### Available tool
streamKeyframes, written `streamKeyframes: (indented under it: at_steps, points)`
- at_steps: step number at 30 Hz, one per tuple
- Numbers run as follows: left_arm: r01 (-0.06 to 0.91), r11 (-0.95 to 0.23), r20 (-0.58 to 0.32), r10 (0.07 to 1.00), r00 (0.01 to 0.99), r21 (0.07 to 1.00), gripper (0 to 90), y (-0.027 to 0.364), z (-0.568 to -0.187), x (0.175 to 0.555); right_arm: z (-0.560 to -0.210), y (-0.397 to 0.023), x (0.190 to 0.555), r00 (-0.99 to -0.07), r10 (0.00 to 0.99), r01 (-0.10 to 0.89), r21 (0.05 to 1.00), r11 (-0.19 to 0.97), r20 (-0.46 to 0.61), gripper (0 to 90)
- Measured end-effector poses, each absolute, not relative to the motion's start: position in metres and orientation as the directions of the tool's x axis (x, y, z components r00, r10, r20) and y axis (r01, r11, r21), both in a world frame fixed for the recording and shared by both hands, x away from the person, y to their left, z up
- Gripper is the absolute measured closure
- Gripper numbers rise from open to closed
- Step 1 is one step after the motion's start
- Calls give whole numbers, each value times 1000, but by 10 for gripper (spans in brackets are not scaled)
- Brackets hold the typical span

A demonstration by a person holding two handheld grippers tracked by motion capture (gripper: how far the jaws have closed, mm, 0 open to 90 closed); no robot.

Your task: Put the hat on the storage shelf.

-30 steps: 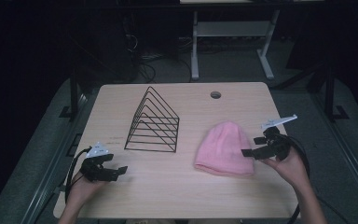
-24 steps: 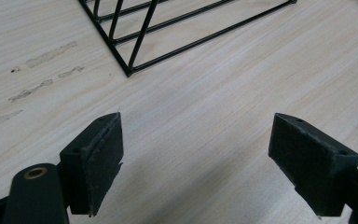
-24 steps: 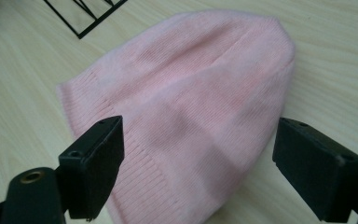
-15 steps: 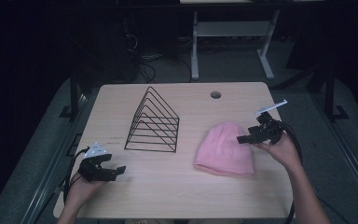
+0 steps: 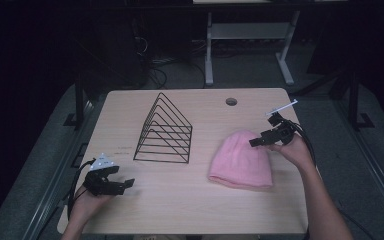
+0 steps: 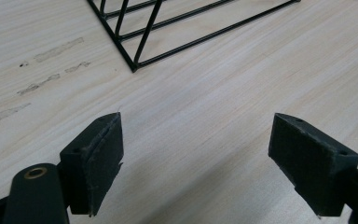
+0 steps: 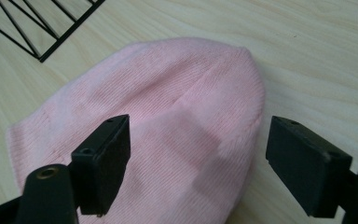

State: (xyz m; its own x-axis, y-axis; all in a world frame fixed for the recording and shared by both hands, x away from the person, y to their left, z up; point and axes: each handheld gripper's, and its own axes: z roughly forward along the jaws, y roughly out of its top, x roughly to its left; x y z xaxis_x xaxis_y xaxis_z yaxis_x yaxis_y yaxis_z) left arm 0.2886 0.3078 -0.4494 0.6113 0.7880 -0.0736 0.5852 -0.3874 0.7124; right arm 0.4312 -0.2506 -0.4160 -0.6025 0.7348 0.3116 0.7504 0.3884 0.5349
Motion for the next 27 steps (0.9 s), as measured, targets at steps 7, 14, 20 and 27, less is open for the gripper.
streamKeyframes:
  at_steps: [7, 14, 20, 27]
  points:
    - [585, -387, -71, 790, 609, 713, 178, 310, -449, 289, -423, -245, 448, -588, 747, 769, 500, 398, 311, 229]
    - [588, -382, -79, 789, 609, 713, 178, 312, -449, 291, -435, -244, 458, -571, 757, 790, 464, 401, 318, 300]
    - [591, -388, -76, 790, 608, 707, 179, 312, -450, 292, -440, -242, 464, -563, 762, 799, 444, 405, 319, 415]
    - [592, -388, -75, 791, 608, 707, 179, 312, -451, 292, -445, -242, 466, -573, 749, 799, 431, 420, 333, 528]
